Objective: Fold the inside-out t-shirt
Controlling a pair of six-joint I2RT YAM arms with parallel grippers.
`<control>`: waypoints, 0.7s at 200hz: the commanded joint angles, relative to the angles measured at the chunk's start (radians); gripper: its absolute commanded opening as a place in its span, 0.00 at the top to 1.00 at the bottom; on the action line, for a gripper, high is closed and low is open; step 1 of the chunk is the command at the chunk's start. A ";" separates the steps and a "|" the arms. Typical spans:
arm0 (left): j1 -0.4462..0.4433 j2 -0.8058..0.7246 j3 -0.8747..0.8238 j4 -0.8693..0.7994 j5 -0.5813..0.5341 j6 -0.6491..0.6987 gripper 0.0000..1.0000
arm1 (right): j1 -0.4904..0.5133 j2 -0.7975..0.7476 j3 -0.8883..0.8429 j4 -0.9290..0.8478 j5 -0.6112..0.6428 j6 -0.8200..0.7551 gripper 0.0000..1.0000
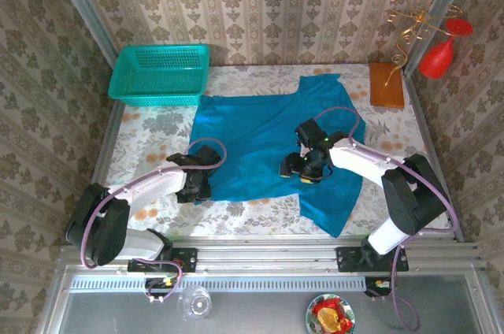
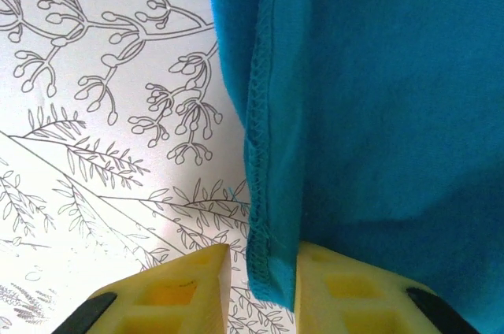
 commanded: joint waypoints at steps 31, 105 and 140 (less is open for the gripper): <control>-0.008 -0.001 0.001 -0.033 -0.006 -0.018 0.85 | 0.034 0.067 0.000 0.052 -0.033 0.022 0.33; -0.006 0.022 -0.006 0.011 0.014 -0.005 0.96 | 0.032 0.142 -0.011 0.031 0.090 0.038 0.34; 0.002 -0.083 0.026 -0.022 -0.035 0.024 1.00 | 0.016 0.158 -0.024 0.028 0.120 0.062 0.34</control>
